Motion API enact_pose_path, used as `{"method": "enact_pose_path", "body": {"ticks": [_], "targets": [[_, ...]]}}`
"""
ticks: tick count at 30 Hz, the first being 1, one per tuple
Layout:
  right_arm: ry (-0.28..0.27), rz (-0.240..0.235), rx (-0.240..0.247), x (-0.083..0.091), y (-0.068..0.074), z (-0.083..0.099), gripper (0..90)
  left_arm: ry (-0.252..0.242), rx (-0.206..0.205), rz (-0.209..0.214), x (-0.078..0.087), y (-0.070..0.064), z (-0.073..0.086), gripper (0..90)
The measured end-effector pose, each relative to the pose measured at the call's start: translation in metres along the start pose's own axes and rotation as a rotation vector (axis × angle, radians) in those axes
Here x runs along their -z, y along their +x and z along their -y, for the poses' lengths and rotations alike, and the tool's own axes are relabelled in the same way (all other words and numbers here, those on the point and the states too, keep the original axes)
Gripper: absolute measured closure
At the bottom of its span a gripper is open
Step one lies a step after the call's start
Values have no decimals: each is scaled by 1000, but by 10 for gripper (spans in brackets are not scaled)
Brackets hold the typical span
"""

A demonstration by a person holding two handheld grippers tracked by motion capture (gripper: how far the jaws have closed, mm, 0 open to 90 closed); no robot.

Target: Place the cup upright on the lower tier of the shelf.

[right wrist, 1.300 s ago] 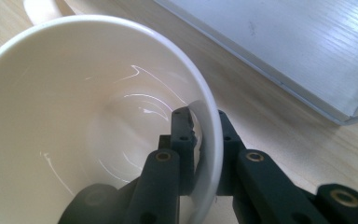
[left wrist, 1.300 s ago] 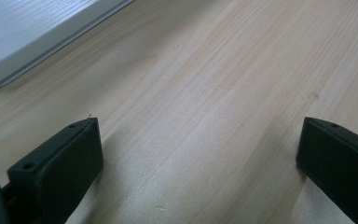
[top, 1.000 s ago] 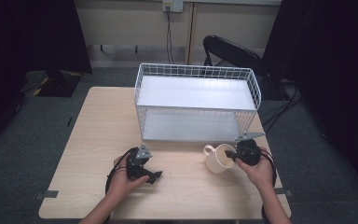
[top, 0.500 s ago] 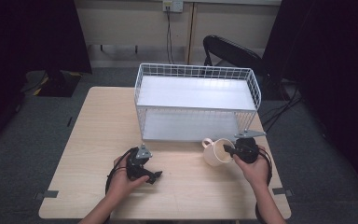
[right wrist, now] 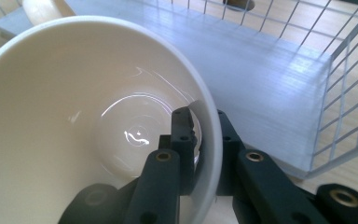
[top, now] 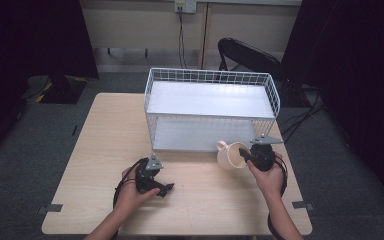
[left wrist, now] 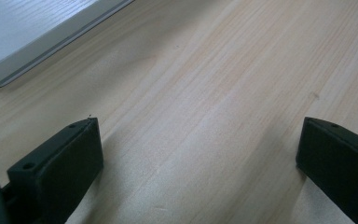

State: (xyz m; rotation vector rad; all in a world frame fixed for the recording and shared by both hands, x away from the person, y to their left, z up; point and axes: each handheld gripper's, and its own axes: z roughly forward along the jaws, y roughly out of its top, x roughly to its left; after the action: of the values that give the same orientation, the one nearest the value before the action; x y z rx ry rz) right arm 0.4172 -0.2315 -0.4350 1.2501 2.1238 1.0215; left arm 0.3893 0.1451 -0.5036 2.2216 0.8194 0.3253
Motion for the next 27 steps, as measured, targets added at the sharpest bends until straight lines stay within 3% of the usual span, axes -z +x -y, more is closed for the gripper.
{"method": "enact_pose_path", "body": {"ticks": [12,27], "targets": [[-51,57,-9,-6,0,-5,829,1,-3,-3,0,0,0,0],[-78,111,-3,-13,1,-13,829,1,-4,-3,0,0,0,0]]}}
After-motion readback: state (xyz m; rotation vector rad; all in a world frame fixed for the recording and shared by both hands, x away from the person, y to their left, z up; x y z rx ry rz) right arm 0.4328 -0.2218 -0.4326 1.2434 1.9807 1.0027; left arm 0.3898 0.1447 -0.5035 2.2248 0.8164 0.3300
